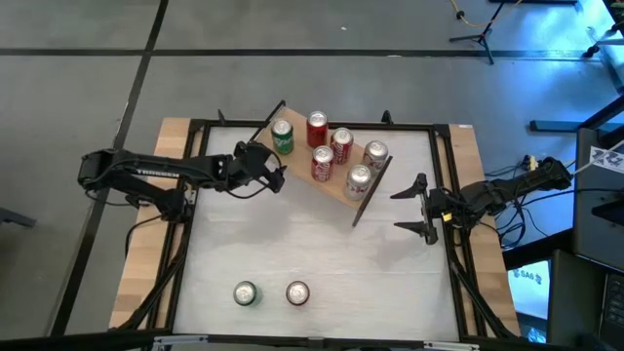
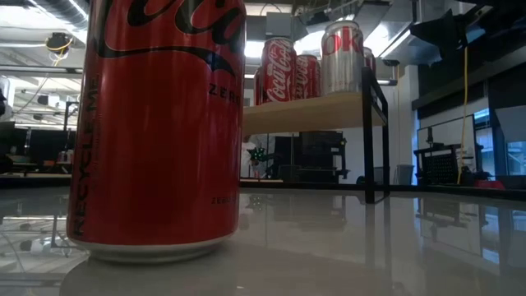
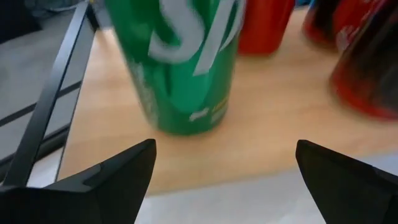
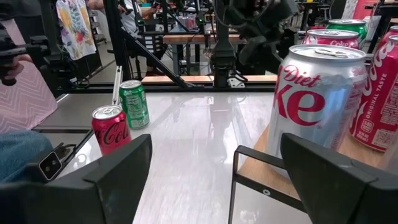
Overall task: Place canned beverage on shelf
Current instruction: Put the top green soda can on the shelf
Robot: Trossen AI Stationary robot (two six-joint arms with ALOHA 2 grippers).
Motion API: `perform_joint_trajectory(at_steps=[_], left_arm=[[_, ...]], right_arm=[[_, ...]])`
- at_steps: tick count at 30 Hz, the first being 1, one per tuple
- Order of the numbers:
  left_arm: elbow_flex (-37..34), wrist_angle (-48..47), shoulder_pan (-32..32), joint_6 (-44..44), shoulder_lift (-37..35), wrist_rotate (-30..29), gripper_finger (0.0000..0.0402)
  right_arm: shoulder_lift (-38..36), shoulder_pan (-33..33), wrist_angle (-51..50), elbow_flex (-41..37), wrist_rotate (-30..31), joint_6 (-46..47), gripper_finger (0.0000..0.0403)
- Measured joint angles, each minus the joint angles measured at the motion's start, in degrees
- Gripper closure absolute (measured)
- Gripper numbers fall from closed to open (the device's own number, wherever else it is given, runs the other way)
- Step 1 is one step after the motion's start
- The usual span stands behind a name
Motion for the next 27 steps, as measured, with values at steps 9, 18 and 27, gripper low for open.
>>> perform_joint_trajectory(at_steps=[9,18,27], left_arm=[[-0.01,1.54,0.21,0.17,3.76,-3.02,0.0026],[-0.02,2.06,3.49,0.17,4.02,-3.45,0.0034],[-0.01,2.49,6.76,0.19,4.01,-1.87,0.0077]], right_arm=[[0.00,0.00,0.06,0.00,0.00,-0.01,0.0054],[0.00,0.00,0.00,0.00,0.00,-0.01,0.0054],[0.00,0.00,0.00,0.00,0.00,-0.03,0.0054]])
